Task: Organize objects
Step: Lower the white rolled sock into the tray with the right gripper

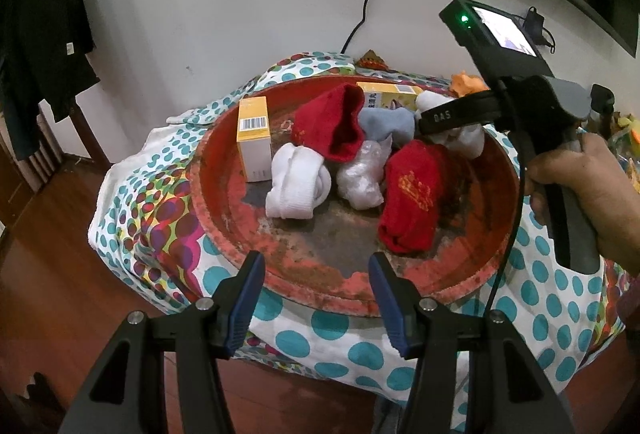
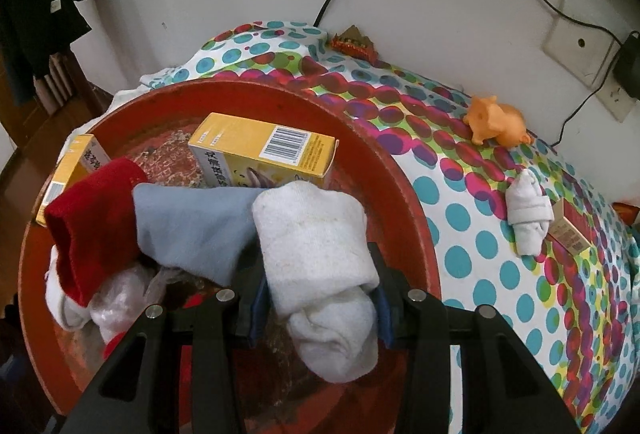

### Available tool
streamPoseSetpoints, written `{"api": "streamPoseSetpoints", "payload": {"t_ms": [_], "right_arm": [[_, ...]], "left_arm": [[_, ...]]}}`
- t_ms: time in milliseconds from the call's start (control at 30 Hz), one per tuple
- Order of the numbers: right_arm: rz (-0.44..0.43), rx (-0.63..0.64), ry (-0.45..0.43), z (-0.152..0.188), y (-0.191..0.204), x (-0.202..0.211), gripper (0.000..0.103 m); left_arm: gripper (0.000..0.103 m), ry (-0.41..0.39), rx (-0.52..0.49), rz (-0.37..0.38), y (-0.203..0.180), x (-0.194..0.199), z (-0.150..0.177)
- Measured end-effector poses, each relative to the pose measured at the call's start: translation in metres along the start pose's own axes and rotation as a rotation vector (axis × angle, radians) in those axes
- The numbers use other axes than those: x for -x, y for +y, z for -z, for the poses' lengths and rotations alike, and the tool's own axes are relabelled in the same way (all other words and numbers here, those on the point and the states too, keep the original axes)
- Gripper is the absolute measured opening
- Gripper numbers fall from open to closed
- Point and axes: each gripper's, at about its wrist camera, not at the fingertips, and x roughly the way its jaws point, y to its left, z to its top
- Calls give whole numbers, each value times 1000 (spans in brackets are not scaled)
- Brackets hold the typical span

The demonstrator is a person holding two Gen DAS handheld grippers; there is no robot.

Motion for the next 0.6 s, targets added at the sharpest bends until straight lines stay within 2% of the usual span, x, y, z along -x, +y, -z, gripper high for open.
{"api": "streamPoseSetpoints", "payload": {"t_ms": [233,300,433,600], "right_arm": [[15,17,27,-1,1,-12,43],[3,14,20,0,1,-13,47],[5,17,0,2,1,-8,64],[-8,11,-23,7,-1,0,65]], "left_arm": [[55,11,2,7,1,-2,0],[55,10,3,3,1,-3,0],[55,23,7,13,1,-4,0],[55,24,-5,8,-1,-5,2]]}}
